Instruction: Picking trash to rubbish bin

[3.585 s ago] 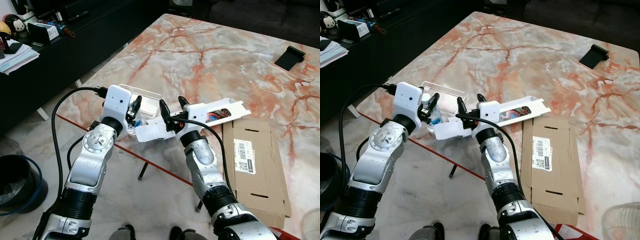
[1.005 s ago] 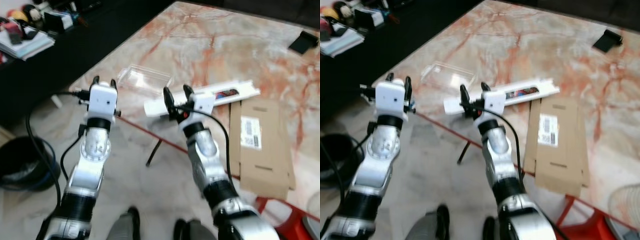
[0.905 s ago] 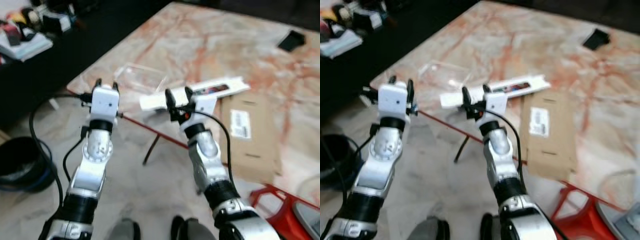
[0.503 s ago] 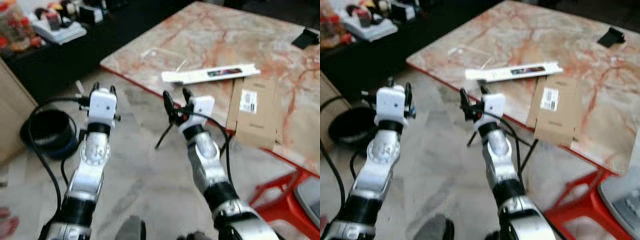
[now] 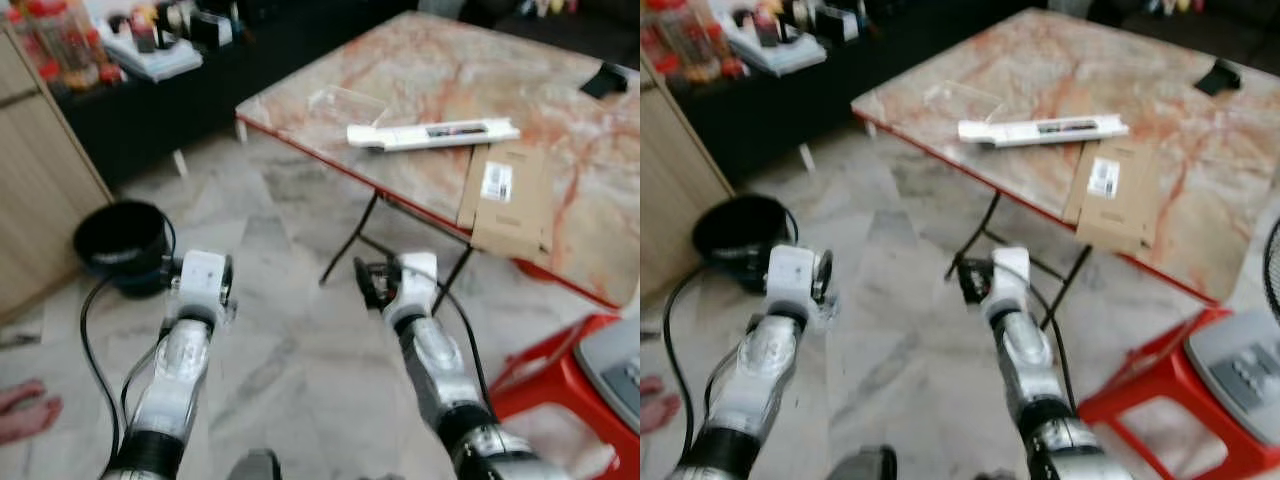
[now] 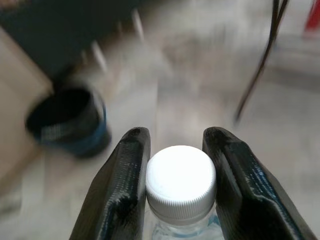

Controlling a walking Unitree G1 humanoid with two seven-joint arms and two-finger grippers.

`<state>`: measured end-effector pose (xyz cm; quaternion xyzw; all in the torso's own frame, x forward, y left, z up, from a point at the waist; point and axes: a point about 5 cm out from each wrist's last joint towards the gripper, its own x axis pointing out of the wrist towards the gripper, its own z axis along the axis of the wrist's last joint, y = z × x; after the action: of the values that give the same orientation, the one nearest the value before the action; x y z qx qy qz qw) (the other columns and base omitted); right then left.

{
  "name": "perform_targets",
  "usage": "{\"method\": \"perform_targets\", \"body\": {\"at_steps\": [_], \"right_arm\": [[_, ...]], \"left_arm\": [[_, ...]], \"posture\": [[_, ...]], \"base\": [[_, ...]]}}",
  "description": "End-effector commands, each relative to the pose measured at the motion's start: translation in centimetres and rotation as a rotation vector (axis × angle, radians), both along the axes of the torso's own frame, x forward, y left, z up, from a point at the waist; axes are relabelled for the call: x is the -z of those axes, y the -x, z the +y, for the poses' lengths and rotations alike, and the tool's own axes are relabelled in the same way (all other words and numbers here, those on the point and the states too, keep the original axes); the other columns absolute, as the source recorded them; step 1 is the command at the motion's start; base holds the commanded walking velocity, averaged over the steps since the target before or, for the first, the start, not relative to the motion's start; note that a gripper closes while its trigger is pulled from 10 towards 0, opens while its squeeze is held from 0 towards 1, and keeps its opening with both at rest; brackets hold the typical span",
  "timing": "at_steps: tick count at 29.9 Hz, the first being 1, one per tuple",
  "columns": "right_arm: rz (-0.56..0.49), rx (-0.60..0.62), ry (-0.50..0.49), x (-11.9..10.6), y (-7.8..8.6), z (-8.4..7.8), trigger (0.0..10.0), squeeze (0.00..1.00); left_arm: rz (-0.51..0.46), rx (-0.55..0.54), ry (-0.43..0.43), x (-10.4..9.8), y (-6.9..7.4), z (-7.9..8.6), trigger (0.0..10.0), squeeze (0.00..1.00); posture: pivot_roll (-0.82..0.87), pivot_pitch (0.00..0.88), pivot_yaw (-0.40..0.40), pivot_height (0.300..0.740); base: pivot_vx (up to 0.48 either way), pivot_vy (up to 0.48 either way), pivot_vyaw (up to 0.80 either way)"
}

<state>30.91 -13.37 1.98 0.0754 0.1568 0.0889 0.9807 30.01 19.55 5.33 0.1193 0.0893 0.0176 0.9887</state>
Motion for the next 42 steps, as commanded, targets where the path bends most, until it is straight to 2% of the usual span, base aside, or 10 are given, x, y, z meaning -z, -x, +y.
{"method": "perform_targets", "body": {"at_steps": [1, 2, 6, 8, 10, 21, 26, 32, 36, 42], "right_arm": [[0.076, 0.013, 0.024, 1.3, 0.9, -0.5, 10.0, 0.00], [0.179, 0.004, 0.069, 3.3, 2.7, -1.1, 10.0, 0.00], [0.282, -0.018, 0.126, 5.4, 4.9, -1.6, 10.0, 0.00], [0.335, -0.027, 0.175, 6.5, 6.2, -2.0, 10.0, 0.00], [0.425, 0.001, 0.182, 7.9, 8.2, -2.5, 10.0, 0.00], [0.527, 0.014, 0.195, 9.5, 10.7, -2.3, 10.0, 0.00], [0.533, 0.019, 0.196, 9.5, 10.7, -2.2, 10.0, 0.00], [0.537, 0.024, 0.195, 9.6, 10.7, -2.3, 10.0, 0.00], [0.549, 0.041, 0.177, 9.6, 10.9, -2.4, 10.0, 0.00], [0.561, 0.042, 0.165, 9.8, 11.2, -2.4, 10.0, 0.00]], "left_arm": [[0.039, 0.002, 0.000, 1.1, 0.4, 0.2, 10.0, 0.00], [0.165, -0.022, -0.006, 3.8, 2.0, 1.0, 10.0, 0.00], [0.286, -0.053, 0.003, 6.5, 4.2, 1.9, 10.0, 0.00], [0.355, -0.081, 0.006, 7.9, 5.6, 2.4, 10.0, 0.00], [0.441, -0.131, 0.012, 9.7, 7.7, 3.1, 10.0, 0.00], [0.598, -0.246, 0.058, 12.6, 12.4, 4.0, 10.0, 0.00], [0.628, -0.259, 0.067, 13.1, 13.5, 3.8, 10.0, 0.00], [0.628, -0.263, 0.068, 13.2, 13.6, 3.7, 10.0, 0.00], [0.636, -0.268, 0.056, 13.2, 13.5, 3.9, 10.0, 0.00], [0.641, -0.278, 0.047, 13.1, 13.5, 4.1, 10.0, 0.00]], "posture": [[0.12, 0.180, -0.030, 0.740], [0.11, 0.179, -0.027, 0.740], [0.10, 0.177, -0.027, 0.740], [0.10, 0.176, -0.028, 0.740], [0.10, 0.174, -0.029, 0.740], [0.11, 0.164, -0.024, 0.740], [0.10, 0.161, -0.027, 0.740], [0.10, 0.157, -0.033, 0.740], [0.10, 0.161, -0.032, 0.740], [0.10, 0.176, -0.035, 0.740]], "base": [[0.000, 0.000, 0.00], [0.000, 0.000, 0.00], [0.000, 0.000, 0.28], [0.000, 0.000, 0.79], [0.000, 0.000, 0.79], [0.000, 0.000, 0.79], [0.000, 0.000, 0.80], [0.000, 0.000, 0.80], [0.000, 0.000, 0.00], [0.398, 0.000, 0.00]]}}
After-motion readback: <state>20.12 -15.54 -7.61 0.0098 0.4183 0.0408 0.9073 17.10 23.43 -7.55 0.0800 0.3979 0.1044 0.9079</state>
